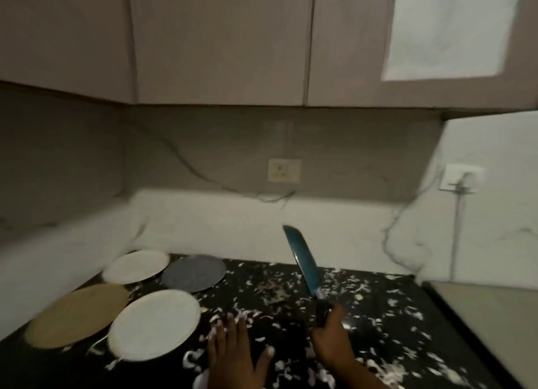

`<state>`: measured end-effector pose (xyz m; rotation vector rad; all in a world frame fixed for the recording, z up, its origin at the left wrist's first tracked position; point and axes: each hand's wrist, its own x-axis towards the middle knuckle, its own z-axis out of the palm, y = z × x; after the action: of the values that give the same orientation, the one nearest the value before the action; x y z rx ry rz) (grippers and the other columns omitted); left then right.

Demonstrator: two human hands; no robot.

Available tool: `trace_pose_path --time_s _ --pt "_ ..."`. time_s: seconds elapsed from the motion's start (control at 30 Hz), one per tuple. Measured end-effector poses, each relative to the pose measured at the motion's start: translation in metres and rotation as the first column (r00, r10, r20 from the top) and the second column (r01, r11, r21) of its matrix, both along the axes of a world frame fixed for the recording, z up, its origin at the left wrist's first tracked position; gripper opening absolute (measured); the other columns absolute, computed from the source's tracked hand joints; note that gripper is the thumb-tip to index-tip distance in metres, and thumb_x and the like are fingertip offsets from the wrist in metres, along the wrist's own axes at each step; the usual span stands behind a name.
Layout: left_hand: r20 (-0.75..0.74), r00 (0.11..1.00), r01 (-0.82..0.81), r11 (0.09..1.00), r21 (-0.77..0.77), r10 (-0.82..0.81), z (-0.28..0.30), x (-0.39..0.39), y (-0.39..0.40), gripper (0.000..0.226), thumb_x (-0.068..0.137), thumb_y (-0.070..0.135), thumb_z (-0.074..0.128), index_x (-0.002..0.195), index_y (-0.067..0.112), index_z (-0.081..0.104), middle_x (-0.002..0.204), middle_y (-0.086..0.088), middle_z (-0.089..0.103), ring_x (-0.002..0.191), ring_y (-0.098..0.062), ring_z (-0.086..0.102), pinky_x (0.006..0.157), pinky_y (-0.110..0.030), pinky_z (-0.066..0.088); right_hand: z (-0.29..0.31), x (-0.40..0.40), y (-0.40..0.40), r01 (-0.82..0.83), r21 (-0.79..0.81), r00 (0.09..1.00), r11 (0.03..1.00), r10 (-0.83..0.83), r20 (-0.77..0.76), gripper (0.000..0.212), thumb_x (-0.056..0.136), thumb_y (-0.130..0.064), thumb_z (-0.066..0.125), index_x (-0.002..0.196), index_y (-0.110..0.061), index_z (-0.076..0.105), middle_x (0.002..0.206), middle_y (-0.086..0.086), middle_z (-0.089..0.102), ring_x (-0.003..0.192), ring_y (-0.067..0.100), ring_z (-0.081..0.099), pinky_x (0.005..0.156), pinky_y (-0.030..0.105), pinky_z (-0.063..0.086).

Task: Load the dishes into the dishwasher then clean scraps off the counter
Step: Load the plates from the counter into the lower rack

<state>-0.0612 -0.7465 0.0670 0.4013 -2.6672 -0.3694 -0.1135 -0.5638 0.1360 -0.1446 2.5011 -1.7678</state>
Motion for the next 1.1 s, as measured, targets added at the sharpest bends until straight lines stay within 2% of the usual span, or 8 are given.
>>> trace_pose_path --time_s 0.17,0.3,0.43,0.53,0.63,0.87,0.97,1.1 --pt "-0.085 0.939 0.335 0.942 0.026 -0.332 -0.011 -0.035 0.11 0.085 0.085 0.073 0.003 0.153 0.021 0.001 0.16 0.002 -0.004 0.147 -0.022 -0.005 0.117 -0.041 -0.004 0.006 0.04 0.099 0.22 0.181 0.975 0.958 -0.215 -0.047 0.059 0.093 -0.017 0.058 0.141 -0.012 0.024 0.121 0.006 0.054 0.106 0.022 0.056 0.087 0.026 0.043" --pt "-0.04 0.879 0.471 0.877 -0.096 -0.476 -0.02 -0.053 0.197 0.091 0.084 0.074 0.002 0.152 0.014 0.009 0.16 -0.007 0.006 0.147 -0.027 0.006 0.117 -0.041 0.003 0.019 0.076 0.184 0.446 0.187 0.893 0.875 -0.447 -0.04 0.065 0.093 -0.048 0.051 0.144 -0.023 0.021 0.138 0.005 0.05 0.121 0.022 0.054 0.089 0.025 0.041" --pt "0.082 0.828 0.561 0.823 -0.092 -0.555 0.037 -0.009 0.286 0.09 0.079 0.081 0.009 0.145 0.023 0.029 0.155 -0.006 0.028 0.136 -0.034 0.026 0.115 -0.037 -0.004 0.014 0.12 0.269 0.595 0.131 0.797 0.793 -0.603 0.027 0.048 0.096 -0.05 0.042 0.13 -0.018 0.034 0.118 0.009 0.055 0.101 0.024 0.056 0.08 0.029 0.043" --pt "0.148 0.769 0.638 0.763 -0.103 -0.622 0.046 0.025 0.348 0.096 0.077 0.081 0.01 0.151 0.021 0.024 0.158 -0.004 0.01 0.145 -0.032 0.018 0.112 -0.04 0.0 -0.004 0.157 0.336 0.696 0.086 0.714 0.713 -0.7 0.032 0.035 0.097 -0.045 0.043 0.111 -0.014 0.042 0.102 0.011 0.06 0.084 0.025 0.056 0.074 0.033 0.046" --pt "0.287 0.635 0.752 0.658 -0.021 -0.717 0.035 0.052 0.411 0.09 0.087 0.074 0.019 0.153 0.017 -0.004 0.159 -0.007 -0.012 0.146 -0.028 -0.012 0.116 -0.043 -0.01 -0.025 0.202 0.397 0.757 0.018 0.65 0.653 -0.755 0.085 0.033 0.096 -0.04 0.048 0.118 -0.016 0.039 0.088 0.013 0.062 0.067 0.026 0.062 0.061 0.038 0.055" --pt "0.285 0.4 0.915 0.4 -0.063 -0.871 0.0 0.112 0.535 0.121 0.056 0.088 -0.021 0.152 0.016 -0.005 0.16 -0.01 -0.007 0.146 -0.03 -0.007 0.116 -0.046 -0.007 -0.056 0.313 0.503 0.883 0.033 0.44 0.469 -0.848 0.295 0.036 0.098 -0.035 0.045 0.116 -0.01 0.026 0.096 0.02 0.058 0.066 0.026 0.057 0.044 0.027 0.045" --pt "0.31 0.338 0.941 0.319 -0.112 -0.889 -0.01 0.126 0.573 0.135 0.04 0.081 -0.038 0.152 0.014 -0.006 0.159 -0.012 -0.008 0.146 -0.031 -0.008 0.115 -0.044 -0.012 -0.079 0.346 0.536 0.93 0.088 0.306 0.356 -0.886 0.347 0.035 0.098 -0.036 0.045 0.114 -0.011 0.025 0.094 0.019 0.058 0.068 0.027 0.057 0.048 0.03 0.048" --pt "0.353 0.249 0.968 0.217 -0.128 -0.902 -0.035 0.134 0.62 0.125 0.059 0.083 -0.025 0.152 0.007 0.011 0.158 -0.019 0.006 0.146 -0.038 0.004 0.108 -0.042 -0.017 -0.118 0.381 0.566 0.959 0.212 0.098 0.189 -0.921 0.377 0.039 0.096 -0.036 0.043 0.119 -0.008 0.028 0.094 0.018 0.059 0.072 0.029 0.056 0.058 0.031 0.042"
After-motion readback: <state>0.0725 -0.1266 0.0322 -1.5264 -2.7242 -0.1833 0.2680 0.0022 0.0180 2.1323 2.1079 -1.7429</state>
